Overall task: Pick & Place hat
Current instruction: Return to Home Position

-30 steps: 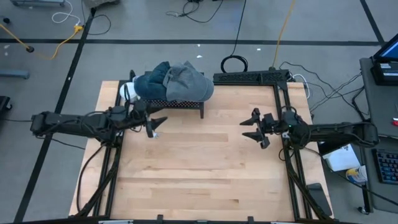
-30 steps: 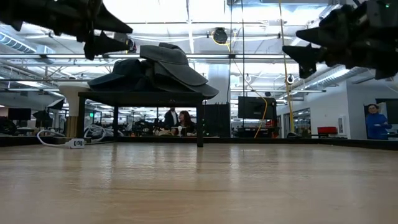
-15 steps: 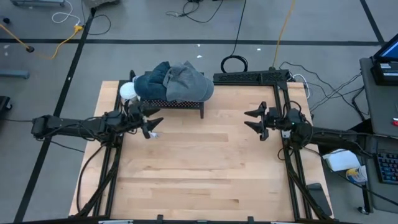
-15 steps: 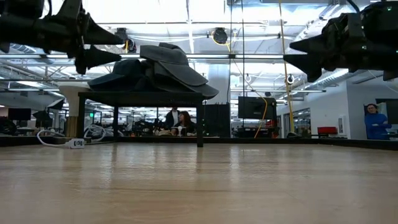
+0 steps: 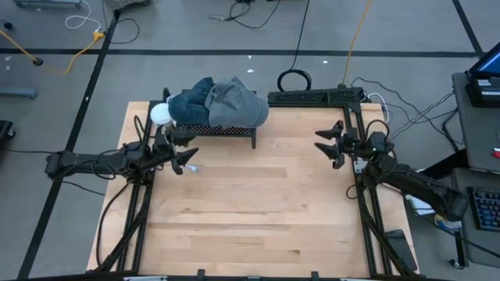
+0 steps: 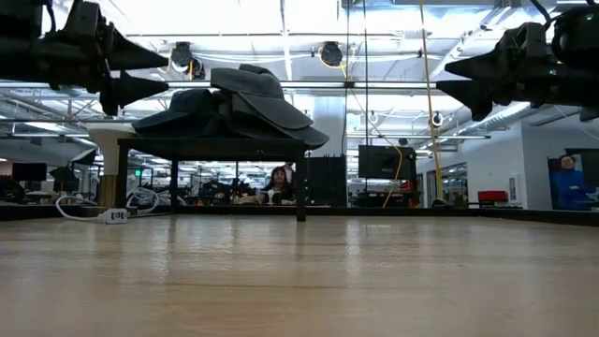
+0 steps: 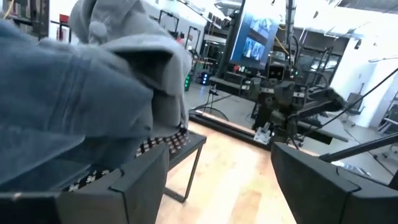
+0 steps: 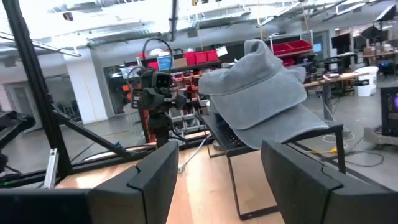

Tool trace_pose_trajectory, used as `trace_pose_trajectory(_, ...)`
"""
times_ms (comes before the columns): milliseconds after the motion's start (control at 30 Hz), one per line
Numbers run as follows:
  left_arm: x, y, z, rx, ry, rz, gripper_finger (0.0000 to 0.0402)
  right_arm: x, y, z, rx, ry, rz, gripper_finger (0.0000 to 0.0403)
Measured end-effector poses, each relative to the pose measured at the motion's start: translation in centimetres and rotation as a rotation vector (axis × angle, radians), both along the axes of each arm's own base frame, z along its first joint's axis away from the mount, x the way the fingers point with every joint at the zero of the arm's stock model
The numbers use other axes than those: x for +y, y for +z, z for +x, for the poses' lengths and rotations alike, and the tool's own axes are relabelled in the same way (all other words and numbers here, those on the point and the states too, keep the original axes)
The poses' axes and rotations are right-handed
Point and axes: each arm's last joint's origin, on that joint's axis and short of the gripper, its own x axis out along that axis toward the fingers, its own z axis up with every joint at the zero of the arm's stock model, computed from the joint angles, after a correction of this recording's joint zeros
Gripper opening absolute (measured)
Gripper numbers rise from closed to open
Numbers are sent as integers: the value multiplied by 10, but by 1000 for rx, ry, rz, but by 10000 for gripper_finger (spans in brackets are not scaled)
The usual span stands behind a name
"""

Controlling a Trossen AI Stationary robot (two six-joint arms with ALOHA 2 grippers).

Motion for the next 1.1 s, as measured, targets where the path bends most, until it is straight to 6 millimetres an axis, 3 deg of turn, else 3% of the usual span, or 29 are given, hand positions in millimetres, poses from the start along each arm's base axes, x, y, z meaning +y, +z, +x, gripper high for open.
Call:
trace_pose_trajectory(233,0,-14,-4,6,6,-3,274,-10,2,-11,-5,-49,-3,222)
trace_pose_trajectory(567,7,-26,-14,69,122,-56,293,-23,-5,-28,67,-59,49,222)
trace_pose_trajectory(1100,11,-24,-19,63,-22,-52,274,-34,-15,-54,140,-95,122,222)
